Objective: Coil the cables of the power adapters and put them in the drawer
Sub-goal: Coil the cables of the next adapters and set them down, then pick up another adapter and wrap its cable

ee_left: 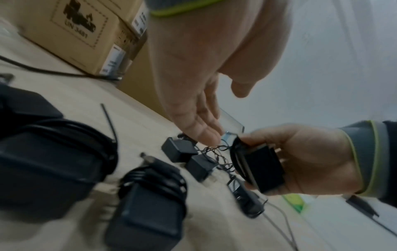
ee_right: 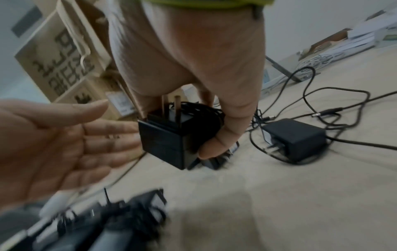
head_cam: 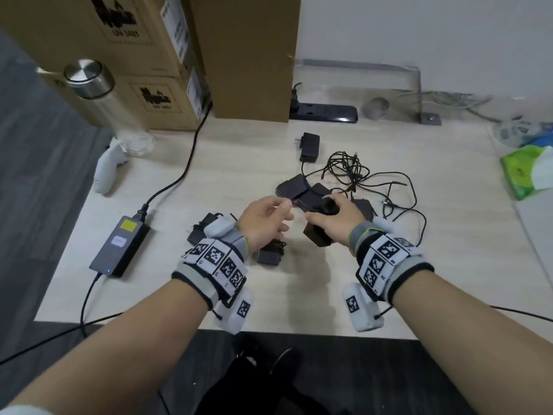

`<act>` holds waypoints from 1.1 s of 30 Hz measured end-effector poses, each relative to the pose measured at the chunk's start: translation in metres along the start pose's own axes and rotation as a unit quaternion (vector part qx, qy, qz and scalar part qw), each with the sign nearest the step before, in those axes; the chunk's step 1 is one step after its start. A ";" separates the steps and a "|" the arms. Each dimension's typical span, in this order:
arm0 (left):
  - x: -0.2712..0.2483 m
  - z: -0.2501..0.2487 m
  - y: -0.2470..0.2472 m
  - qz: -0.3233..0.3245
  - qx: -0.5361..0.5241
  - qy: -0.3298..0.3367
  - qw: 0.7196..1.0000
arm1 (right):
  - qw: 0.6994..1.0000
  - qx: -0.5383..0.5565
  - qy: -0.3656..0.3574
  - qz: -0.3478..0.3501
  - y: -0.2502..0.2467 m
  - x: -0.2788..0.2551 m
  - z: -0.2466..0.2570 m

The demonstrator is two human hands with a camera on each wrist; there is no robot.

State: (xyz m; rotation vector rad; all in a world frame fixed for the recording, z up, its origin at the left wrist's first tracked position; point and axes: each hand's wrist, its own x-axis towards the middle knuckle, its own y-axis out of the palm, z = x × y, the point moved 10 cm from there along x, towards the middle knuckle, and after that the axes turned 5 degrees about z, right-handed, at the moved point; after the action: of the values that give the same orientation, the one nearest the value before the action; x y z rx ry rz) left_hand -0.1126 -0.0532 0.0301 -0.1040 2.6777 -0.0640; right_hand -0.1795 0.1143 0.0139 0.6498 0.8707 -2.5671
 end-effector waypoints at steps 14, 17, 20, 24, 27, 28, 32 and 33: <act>-0.001 0.033 -0.003 -0.030 0.226 0.081 0.970 | 0.938 -0.335 0.063 0.058 0.052 -0.011 -0.057; 0.003 0.029 0.000 -0.022 0.228 0.084 0.970 | 0.932 -0.351 0.071 0.062 0.054 -0.012 -0.055; 0.010 0.025 0.002 -0.014 0.240 0.086 0.967 | 0.930 -0.354 0.076 0.066 0.052 -0.013 -0.052; 0.021 0.013 0.007 -0.009 0.270 0.091 0.959 | 0.936 -0.337 0.085 0.050 0.041 -0.010 -0.049; 0.029 0.003 0.006 -0.021 0.273 0.098 0.957 | 0.943 -0.318 0.089 0.026 0.027 -0.008 -0.044; 0.032 0.002 0.005 -0.024 0.273 0.095 0.957 | 0.946 -0.311 0.091 0.026 0.024 -0.007 -0.044; 0.038 -0.007 0.012 -0.017 0.285 0.100 0.953 | 0.947 -0.308 0.092 0.018 0.008 -0.004 -0.037; 0.040 -0.011 0.015 -0.018 0.286 0.105 0.952 | 0.949 -0.303 0.082 0.008 0.001 -0.002 -0.034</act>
State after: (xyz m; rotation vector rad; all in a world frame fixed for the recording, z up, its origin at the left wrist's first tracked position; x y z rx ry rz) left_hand -0.1544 -0.0410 0.0208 0.0403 2.7456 -0.8975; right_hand -0.1674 0.1353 -0.0094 0.6667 1.6027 -2.0670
